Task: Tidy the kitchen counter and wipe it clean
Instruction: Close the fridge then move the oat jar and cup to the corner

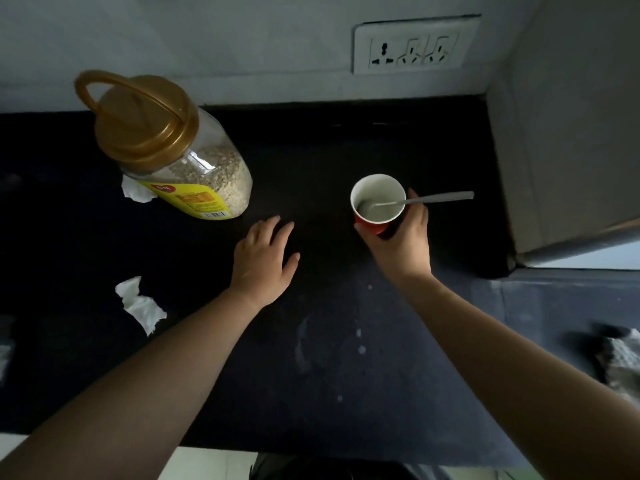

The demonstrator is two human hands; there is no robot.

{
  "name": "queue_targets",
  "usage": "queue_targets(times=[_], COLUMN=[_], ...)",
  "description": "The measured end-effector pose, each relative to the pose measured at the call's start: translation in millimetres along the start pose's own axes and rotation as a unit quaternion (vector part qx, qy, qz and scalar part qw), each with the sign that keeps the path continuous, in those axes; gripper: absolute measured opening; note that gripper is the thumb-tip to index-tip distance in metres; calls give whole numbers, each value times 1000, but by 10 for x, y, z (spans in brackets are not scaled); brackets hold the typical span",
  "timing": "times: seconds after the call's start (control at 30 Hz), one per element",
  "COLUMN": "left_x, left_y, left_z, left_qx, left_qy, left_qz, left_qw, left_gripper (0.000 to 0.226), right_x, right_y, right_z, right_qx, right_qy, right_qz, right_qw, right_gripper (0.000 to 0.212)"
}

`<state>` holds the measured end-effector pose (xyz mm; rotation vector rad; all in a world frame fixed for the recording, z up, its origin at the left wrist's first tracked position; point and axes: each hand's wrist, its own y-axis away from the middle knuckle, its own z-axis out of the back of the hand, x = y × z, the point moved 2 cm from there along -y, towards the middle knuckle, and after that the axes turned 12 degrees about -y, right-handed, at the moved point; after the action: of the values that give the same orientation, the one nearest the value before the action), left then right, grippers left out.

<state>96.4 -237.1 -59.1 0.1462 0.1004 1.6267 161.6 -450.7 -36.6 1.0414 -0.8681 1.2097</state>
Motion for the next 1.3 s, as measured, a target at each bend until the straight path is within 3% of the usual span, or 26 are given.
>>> queue_targets(times=[0.23,0.5,0.67,0.83,0.97,1.13,1.2,1.3], left_x=[6,138,445,890,1311,1710,1812,1826], left_y=[12,-46,49,232,244,-78,-279,-516], left_z=[-39,142,588,1194,1629,1991,2045,2028], left_qx=[5,16,-62,-111,-168,-283,-288,-234], left_qy=[6,52,165,225,213,148,142,174], left_qz=[15,-24,-53,-128,-182,-189,-177,-172], left_qw=[1000,998,983,959,945,928,930,941], left_gripper=[55,53,49,51,43,37,38,37], right_x=[101,276,519,841,1149,1317,1361,1413], right_y=[-99,134,475,871,1129,1272,1344,1475], right_z=[-73,-196,-332,-553,-752,-942,-1005,-1055], right_qx=[8,38,57,26,-10,-40,-51,-66], right_qy=[-55,-69,-80,-102,-130,-145,-150,-160], right_qz=[22,37,35,34,40,38,39,42], right_qw=[998,996,995,994,991,988,987,984], right_gripper=[76,71,71,68,63,65,65,63])
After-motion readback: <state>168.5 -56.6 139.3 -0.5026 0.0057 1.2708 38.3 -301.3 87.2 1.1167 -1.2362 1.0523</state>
